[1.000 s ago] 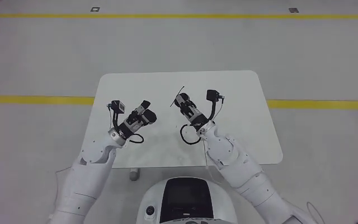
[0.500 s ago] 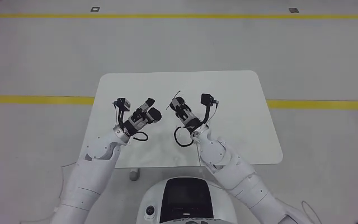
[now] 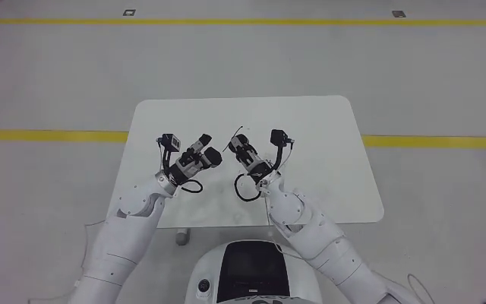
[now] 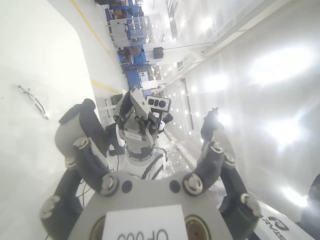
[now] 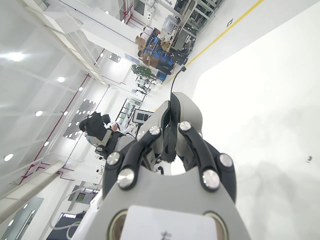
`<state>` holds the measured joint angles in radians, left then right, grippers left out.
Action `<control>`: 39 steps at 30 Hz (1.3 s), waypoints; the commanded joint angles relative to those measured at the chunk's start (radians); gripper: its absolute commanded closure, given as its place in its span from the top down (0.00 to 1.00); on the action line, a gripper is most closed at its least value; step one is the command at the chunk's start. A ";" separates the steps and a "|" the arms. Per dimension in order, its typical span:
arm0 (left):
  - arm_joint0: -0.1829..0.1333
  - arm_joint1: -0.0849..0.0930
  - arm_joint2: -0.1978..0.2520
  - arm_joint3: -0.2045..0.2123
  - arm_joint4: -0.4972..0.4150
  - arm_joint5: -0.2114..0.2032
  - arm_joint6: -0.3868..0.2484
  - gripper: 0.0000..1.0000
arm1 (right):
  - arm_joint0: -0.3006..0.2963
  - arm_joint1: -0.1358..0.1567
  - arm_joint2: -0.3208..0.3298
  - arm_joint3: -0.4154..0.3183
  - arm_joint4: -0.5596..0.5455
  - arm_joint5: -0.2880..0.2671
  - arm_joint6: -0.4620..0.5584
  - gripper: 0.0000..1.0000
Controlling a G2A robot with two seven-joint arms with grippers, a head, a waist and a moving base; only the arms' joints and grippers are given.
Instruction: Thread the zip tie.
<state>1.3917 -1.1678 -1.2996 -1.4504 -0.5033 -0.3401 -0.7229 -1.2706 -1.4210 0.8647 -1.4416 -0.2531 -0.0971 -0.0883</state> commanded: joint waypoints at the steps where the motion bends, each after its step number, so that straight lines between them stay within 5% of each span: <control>1: 0.000 0.000 0.000 0.000 0.000 0.001 0.005 1.00 | 0.000 0.000 0.000 0.000 0.000 0.000 0.000 0.00; 7: 0.012 -0.001 0.012 -0.004 -0.044 0.000 -0.005 1.00 | -0.024 -0.004 0.015 -0.025 0.032 0.001 0.007 0.00; 9: 0.013 -0.001 0.013 0.001 -0.052 0.000 -0.012 0.92 | -0.030 -0.005 0.019 -0.030 0.043 0.002 0.010 0.00; 10: 0.013 -0.001 0.014 0.004 -0.052 0.000 -0.014 0.86 | -0.032 -0.006 0.020 -0.032 0.045 0.002 0.012 0.00; 12: 0.012 -0.002 0.016 0.009 -0.049 0.000 -0.017 0.54 | -0.036 -0.008 0.022 -0.034 0.051 0.004 0.017 0.00; 17: 0.010 -0.002 0.017 0.012 -0.036 0.000 -0.013 0.22 | -0.042 -0.012 0.023 -0.036 0.050 0.011 0.024 0.00; 19: 0.010 -0.003 0.018 0.013 -0.033 0.000 -0.010 0.17 | -0.043 -0.013 0.024 -0.036 0.048 0.013 0.027 0.00; 39: 0.006 -0.009 0.032 0.034 -0.015 0.000 -0.001 0.15 | -0.052 -0.025 0.041 -0.039 0.043 -0.009 0.055 0.00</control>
<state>1.3978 -1.1767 -1.2680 -1.4168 -0.5195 -0.3400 -0.7240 -1.3223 -1.4455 0.9050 -1.4805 -0.2093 -0.1057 -0.0350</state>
